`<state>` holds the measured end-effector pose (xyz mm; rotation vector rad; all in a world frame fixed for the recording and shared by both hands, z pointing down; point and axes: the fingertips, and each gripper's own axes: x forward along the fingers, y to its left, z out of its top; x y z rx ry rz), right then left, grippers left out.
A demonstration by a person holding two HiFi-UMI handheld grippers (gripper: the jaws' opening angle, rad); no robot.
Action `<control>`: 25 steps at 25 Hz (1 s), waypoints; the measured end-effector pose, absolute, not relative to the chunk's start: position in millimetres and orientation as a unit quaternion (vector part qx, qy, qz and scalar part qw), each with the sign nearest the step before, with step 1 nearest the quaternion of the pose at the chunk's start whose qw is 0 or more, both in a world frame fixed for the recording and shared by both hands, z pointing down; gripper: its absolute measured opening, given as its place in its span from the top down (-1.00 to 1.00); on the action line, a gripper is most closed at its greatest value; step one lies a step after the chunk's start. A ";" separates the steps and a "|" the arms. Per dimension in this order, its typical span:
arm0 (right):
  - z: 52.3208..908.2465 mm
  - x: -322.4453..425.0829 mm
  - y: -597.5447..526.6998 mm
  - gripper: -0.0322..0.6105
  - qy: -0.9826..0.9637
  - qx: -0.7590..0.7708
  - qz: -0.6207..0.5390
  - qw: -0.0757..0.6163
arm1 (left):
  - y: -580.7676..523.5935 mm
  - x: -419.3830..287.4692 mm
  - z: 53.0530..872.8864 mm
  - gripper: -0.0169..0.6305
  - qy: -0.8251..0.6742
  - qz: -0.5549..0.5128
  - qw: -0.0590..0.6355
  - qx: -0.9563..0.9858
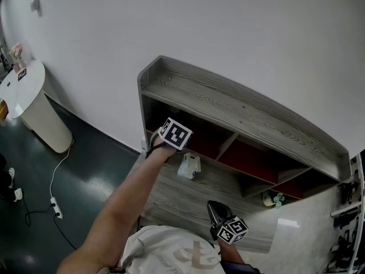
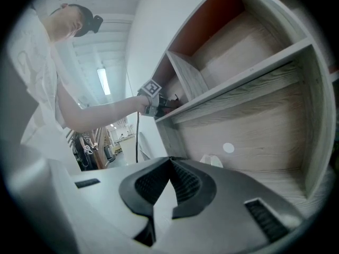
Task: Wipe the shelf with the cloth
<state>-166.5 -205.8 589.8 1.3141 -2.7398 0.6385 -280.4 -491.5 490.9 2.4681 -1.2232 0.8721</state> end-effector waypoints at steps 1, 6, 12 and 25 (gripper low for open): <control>590.1 -166.0 -205.7 0.89 -0.881 0.425 0.206 0.017 | -488.7 -273.1 490.5 0.76 -0.410 0.301 0.125 0.852; 592.0 -161.6 -204.5 0.89 -0.875 0.437 0.209 0.012 | -478.3 -241.8 491.0 0.76 -0.373 0.308 0.118 0.867; 593.3 -159.4 -201.6 0.89 -0.867 0.450 0.213 0.005 | -466.7 -212.8 491.2 0.75 -0.342 0.308 0.105 0.882; 590.8 -129.2 -174.4 0.89 -0.843 0.494 0.211 0.001 | -432.3 -162.0 492.6 0.75 -0.277 0.322 0.093 0.900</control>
